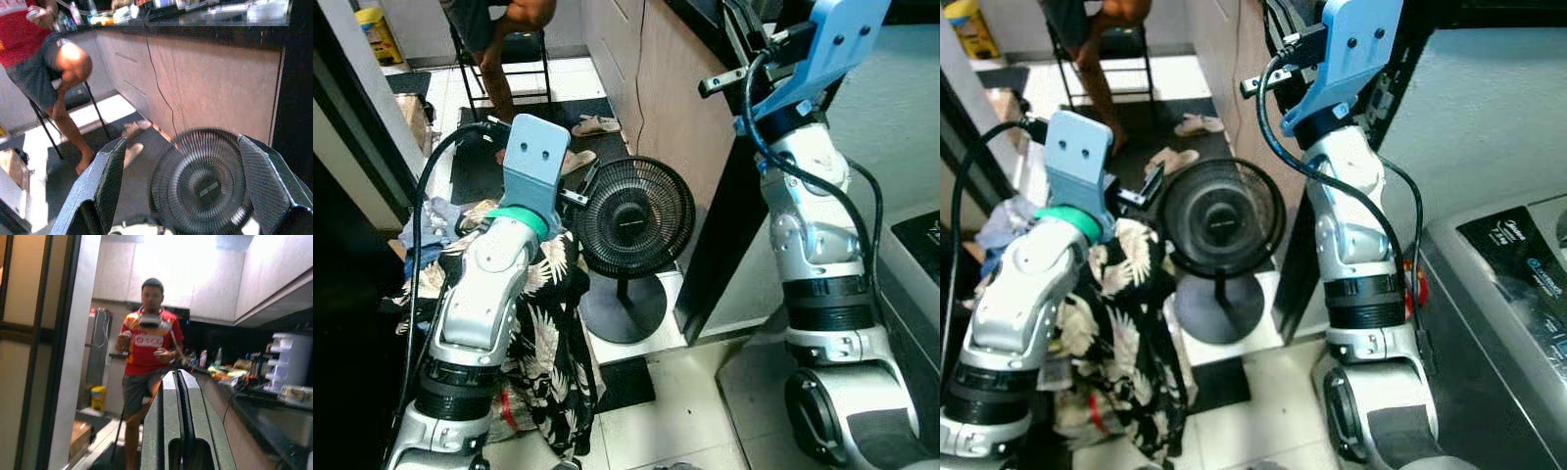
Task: Clothes washing
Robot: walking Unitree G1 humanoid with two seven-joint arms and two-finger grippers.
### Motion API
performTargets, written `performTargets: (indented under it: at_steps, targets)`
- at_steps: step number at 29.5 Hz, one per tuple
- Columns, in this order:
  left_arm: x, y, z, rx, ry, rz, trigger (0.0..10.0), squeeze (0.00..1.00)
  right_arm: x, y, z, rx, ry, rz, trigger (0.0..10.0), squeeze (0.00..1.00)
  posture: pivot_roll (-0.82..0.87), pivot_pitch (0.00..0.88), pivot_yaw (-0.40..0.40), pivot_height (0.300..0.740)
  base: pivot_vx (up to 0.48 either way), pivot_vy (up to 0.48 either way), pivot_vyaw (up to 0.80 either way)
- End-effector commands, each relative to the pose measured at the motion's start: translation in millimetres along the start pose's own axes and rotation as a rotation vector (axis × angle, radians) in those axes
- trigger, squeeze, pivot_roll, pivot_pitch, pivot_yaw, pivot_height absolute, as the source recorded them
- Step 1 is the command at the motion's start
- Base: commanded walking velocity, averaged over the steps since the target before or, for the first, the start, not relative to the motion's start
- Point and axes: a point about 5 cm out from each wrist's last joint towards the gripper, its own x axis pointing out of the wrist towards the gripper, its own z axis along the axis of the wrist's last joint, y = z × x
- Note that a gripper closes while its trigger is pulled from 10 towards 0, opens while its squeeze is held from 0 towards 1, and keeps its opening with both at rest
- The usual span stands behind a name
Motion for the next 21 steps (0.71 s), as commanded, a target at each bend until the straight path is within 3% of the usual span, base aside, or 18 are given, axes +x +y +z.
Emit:
performTargets:
  at_steps: [1, 2, 3, 6, 9, 16, 21]
  targets:
    - [-3.7, -1.3, -16, 0.014, 0.050, -0.011, 10.0, 0.00, -3.8, 3.3, -10, 0.014, 0.032, 0.011, 10.0, 0.00, 0.10, 0.000, -0.012, 0.740, 0.000, 0.000, 0.79]
    - [-3.7, -1.3, -16, 0.014, 0.050, -0.011, 10.0, 0.00, -3.8, 3.3, -10, 0.014, 0.032, 0.011, 10.0, 0.00, 0.10, 0.000, -0.012, 0.740, 0.000, 0.000, 0.79]
    - [-17.6, -1.7, -38, 0.002, 0.115, -0.021, 10.0, 0.00, -12.8, 5.0, -25, 0.050, 0.083, -0.001, 10.0, 0.00, 0.10, 0.000, -0.012, 0.740, 0.000, 0.000, 0.79]
    - [-27.2, -2.1, -50, -0.001, 0.156, -0.023, 10.0, 0.00, -20.0, 7.9, -35, 0.068, 0.117, -0.003, 10.0, 0.00, 0.10, 0.000, -0.013, 0.740, 0.000, 0.000, 0.79]
    - [-43.5, -1.0, -64, -0.046, 0.213, 0.012, 10.0, 0.00, -46.8, 25.1, -69, 0.128, 0.230, 0.008, 10.0, 0.00, 0.11, 0.000, -0.021, 0.740, 0.000, 0.000, 0.79]
    - [-47.5, -0.6, -74, -0.058, 0.225, 0.055, 10.0, 0.00, -82.9, 52.4, -110, 0.191, 0.385, 0.036, 10.0, 0.00, 0.11, 0.002, -0.029, 0.740, 0.000, 0.000, 0.79]
    - [-46.5, 2.7, -75, -0.047, 0.219, 0.068, 10.0, 0.00, -88.2, 53.7, -115, 0.200, 0.411, 0.026, 10.0, 0.00, 0.11, 0.005, -0.030, 0.740, 0.000, 0.000, 0.79]
